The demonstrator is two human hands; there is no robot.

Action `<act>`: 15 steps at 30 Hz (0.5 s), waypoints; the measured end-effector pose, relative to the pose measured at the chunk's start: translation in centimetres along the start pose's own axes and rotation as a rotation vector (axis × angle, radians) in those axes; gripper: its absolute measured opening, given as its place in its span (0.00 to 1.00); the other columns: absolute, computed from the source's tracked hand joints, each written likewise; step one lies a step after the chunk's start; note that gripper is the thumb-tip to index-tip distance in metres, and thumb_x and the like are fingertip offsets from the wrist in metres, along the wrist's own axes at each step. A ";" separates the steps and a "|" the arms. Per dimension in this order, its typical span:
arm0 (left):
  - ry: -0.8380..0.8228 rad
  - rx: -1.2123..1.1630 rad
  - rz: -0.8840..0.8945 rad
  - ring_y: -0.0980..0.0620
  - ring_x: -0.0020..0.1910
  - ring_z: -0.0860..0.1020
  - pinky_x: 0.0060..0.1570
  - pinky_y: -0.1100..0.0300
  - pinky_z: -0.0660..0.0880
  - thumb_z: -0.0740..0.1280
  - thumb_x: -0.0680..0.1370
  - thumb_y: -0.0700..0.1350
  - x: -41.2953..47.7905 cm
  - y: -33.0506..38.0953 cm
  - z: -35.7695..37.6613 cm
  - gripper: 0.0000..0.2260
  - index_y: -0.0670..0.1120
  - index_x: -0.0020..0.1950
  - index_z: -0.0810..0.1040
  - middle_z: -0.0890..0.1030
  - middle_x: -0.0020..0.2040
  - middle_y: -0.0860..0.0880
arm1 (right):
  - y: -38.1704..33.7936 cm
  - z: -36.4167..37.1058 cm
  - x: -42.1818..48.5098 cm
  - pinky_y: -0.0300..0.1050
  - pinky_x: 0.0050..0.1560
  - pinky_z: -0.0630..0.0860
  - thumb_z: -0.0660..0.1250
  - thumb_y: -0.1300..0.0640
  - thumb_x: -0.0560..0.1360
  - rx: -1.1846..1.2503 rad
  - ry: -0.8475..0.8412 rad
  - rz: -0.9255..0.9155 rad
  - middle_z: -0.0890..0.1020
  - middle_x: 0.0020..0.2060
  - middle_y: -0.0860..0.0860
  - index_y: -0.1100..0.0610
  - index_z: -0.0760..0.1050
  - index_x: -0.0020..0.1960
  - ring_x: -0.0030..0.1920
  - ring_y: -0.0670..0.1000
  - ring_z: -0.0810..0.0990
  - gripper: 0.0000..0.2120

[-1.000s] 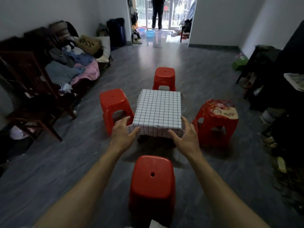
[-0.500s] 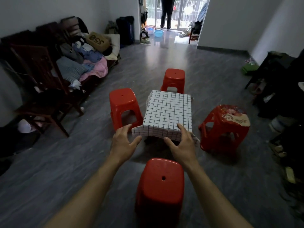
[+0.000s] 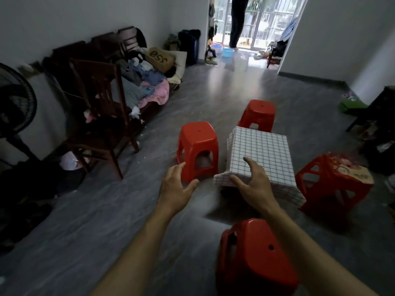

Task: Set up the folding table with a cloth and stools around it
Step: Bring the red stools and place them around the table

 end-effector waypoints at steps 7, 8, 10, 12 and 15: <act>0.111 -0.064 -0.046 0.46 0.68 0.70 0.68 0.51 0.67 0.72 0.74 0.53 3.3 -5.4 -6.1 0.27 0.47 0.71 0.71 0.72 0.68 0.44 | -6.3 6.1 4.3 0.39 0.65 0.60 0.74 0.48 0.73 -0.054 -0.069 -0.087 0.70 0.71 0.54 0.55 0.64 0.75 0.71 0.51 0.67 0.35; 0.122 -0.071 -0.062 0.46 0.68 0.70 0.68 0.51 0.68 0.72 0.74 0.53 4.0 -6.2 -6.8 0.27 0.46 0.71 0.71 0.72 0.68 0.44 | -6.9 7.0 5.3 0.39 0.65 0.61 0.74 0.48 0.73 -0.051 -0.074 -0.088 0.70 0.71 0.54 0.54 0.64 0.75 0.71 0.52 0.67 0.36; 0.130 -0.071 -0.085 0.47 0.67 0.71 0.68 0.52 0.68 0.72 0.74 0.53 5.3 -7.8 -7.8 0.27 0.46 0.70 0.71 0.73 0.68 0.44 | -7.9 9.0 7.3 0.42 0.68 0.63 0.74 0.47 0.72 -0.031 -0.087 -0.073 0.70 0.71 0.54 0.53 0.63 0.76 0.70 0.52 0.68 0.37; 0.121 -0.052 -0.111 0.47 0.67 0.71 0.67 0.53 0.68 0.72 0.74 0.52 6.8 -9.4 -8.6 0.26 0.46 0.70 0.72 0.72 0.68 0.45 | -8.6 11.3 9.2 0.43 0.68 0.65 0.75 0.47 0.72 0.003 -0.093 -0.060 0.70 0.70 0.54 0.52 0.63 0.76 0.69 0.52 0.69 0.37; 0.088 -0.014 -0.144 0.47 0.67 0.71 0.66 0.51 0.69 0.72 0.75 0.52 10.1 -11.8 -9.5 0.26 0.47 0.71 0.71 0.71 0.68 0.46 | -9.5 15.2 12.1 0.41 0.66 0.65 0.75 0.49 0.72 0.067 -0.094 -0.048 0.70 0.70 0.55 0.54 0.63 0.76 0.69 0.53 0.70 0.37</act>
Point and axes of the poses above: each hand's wrist, its own x-axis towards the middle knuckle, its own z-axis out of the palm, y = z × x, the point moved 3 cm from there along x, towards the middle knuckle
